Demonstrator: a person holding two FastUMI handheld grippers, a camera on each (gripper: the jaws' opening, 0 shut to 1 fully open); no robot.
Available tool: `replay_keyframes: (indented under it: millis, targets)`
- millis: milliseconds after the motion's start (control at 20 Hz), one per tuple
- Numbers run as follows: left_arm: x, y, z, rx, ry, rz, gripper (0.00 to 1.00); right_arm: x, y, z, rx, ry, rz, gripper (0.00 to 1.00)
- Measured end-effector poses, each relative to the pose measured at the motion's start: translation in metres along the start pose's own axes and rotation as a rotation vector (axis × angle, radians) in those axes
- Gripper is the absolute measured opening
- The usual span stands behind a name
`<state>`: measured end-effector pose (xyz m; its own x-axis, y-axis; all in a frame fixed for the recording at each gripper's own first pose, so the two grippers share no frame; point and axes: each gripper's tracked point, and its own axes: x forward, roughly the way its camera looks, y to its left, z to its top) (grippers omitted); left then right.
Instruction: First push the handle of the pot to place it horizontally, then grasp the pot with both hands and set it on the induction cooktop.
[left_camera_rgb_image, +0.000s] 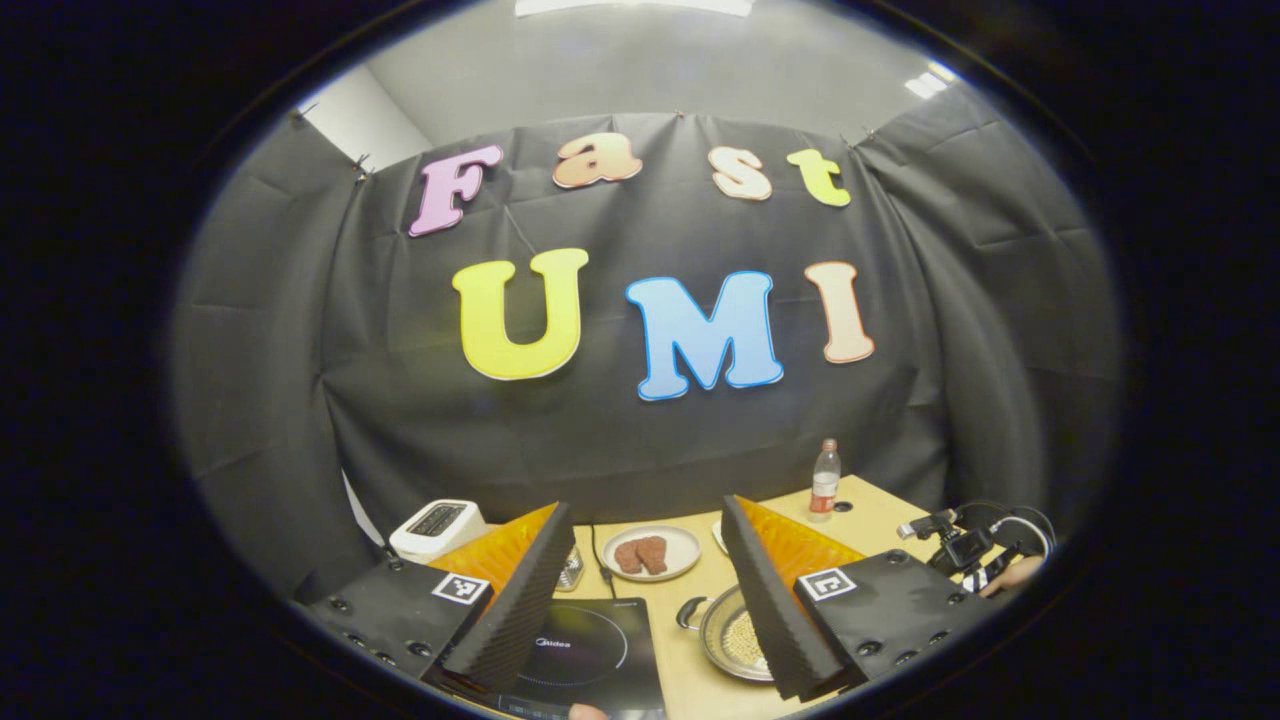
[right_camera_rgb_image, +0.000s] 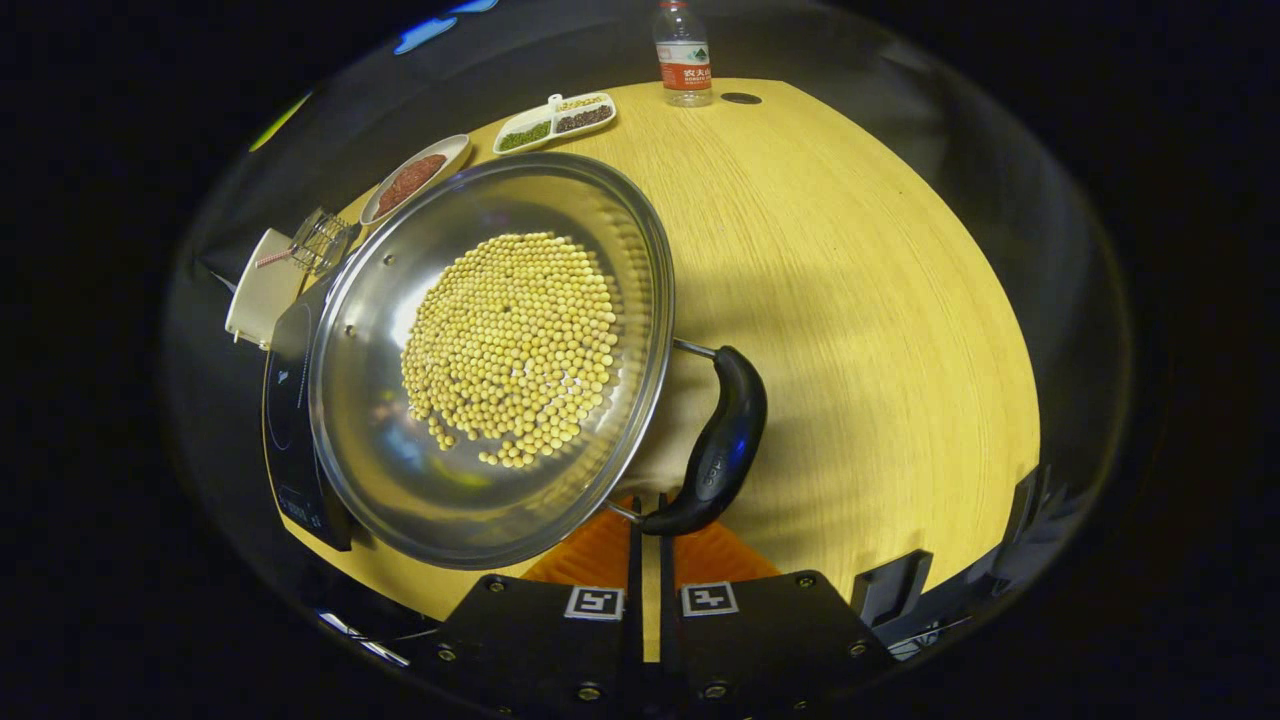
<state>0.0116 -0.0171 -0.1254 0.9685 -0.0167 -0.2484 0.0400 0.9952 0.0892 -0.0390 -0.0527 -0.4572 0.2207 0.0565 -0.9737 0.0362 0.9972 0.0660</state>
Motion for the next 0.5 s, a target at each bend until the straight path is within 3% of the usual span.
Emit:
replay_keyframes:
  millis: [500]
  targets:
    - [0.028,-0.011,-0.010,-0.010,0.025,-0.001,0.97,0.009,-0.032,0.044,-0.040,-0.041,-0.062,0.07]
